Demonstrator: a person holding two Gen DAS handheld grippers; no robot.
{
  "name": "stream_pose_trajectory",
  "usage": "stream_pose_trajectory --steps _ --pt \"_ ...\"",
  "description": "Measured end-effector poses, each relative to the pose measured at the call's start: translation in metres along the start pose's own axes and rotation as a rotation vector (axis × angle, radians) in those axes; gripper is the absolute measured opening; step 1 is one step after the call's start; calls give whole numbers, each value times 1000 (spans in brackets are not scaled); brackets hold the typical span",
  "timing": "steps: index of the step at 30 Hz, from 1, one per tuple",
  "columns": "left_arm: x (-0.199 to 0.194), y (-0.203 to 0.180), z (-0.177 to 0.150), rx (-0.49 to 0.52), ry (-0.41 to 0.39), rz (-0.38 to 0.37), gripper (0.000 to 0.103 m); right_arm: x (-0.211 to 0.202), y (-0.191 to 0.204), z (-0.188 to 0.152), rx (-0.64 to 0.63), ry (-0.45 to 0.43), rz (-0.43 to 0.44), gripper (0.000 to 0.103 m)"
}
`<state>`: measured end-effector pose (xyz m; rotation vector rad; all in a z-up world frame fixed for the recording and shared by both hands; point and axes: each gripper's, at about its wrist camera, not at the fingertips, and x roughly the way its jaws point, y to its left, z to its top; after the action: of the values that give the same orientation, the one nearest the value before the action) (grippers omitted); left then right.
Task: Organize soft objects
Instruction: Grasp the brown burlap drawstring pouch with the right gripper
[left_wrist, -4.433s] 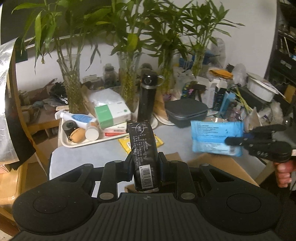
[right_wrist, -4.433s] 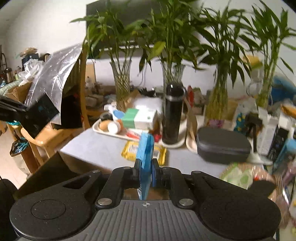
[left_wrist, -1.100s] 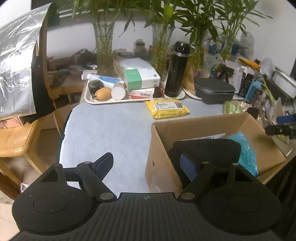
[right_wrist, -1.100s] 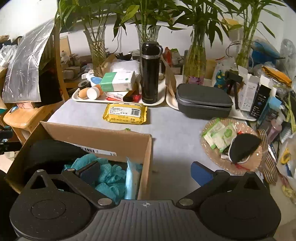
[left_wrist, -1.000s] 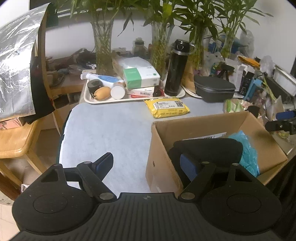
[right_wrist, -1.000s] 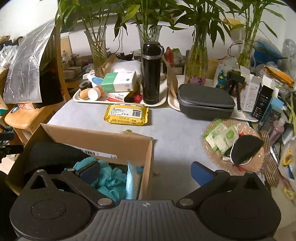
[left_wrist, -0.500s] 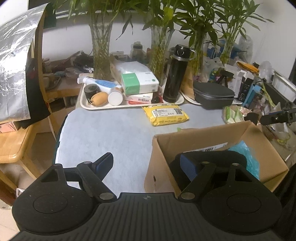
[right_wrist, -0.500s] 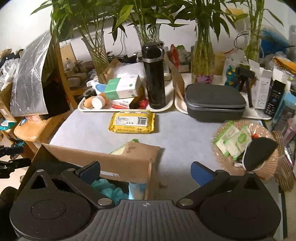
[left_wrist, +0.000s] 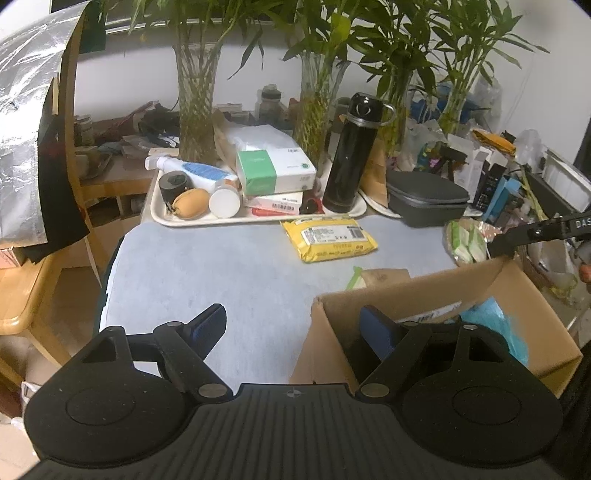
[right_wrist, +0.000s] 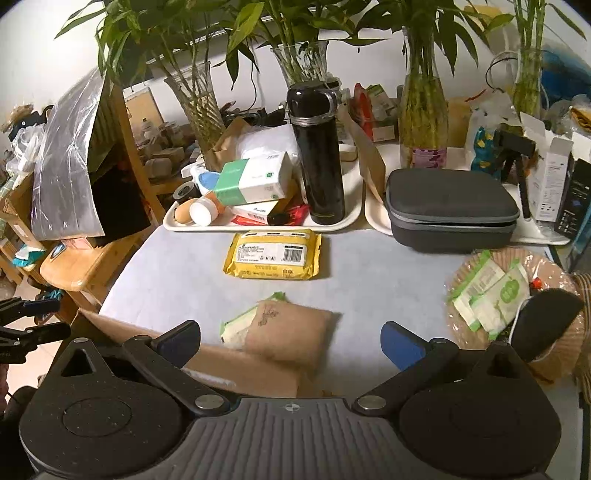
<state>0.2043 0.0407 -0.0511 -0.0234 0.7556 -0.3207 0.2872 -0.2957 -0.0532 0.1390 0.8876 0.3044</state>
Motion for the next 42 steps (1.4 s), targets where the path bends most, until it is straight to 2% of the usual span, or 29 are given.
stream_pose_trajectory --steps 12,17,25,30,35,39,42 --pt "30 16 15 -30 -40 -43 79 64 -30 14 20 54 62 103" --pt "44 27 19 -56 -54 -78 79 93 -43 16 42 115 120 103" --pt "69 38 22 -79 -62 -129 79 131 -47 13 4 224 210 102" --pt "77 44 21 -71 -103 -99 79 153 -55 9 14 281 261 102" --pt "83 53 17 -121 -137 -105 79 177 -63 3 32 342 287 94" --pt "87 52 11 -93 -157 -105 79 186 -62 0 15 361 306 90" --pt "90 52 9 -97 -165 -107 79 193 -57 -5 -25 375 291 89"
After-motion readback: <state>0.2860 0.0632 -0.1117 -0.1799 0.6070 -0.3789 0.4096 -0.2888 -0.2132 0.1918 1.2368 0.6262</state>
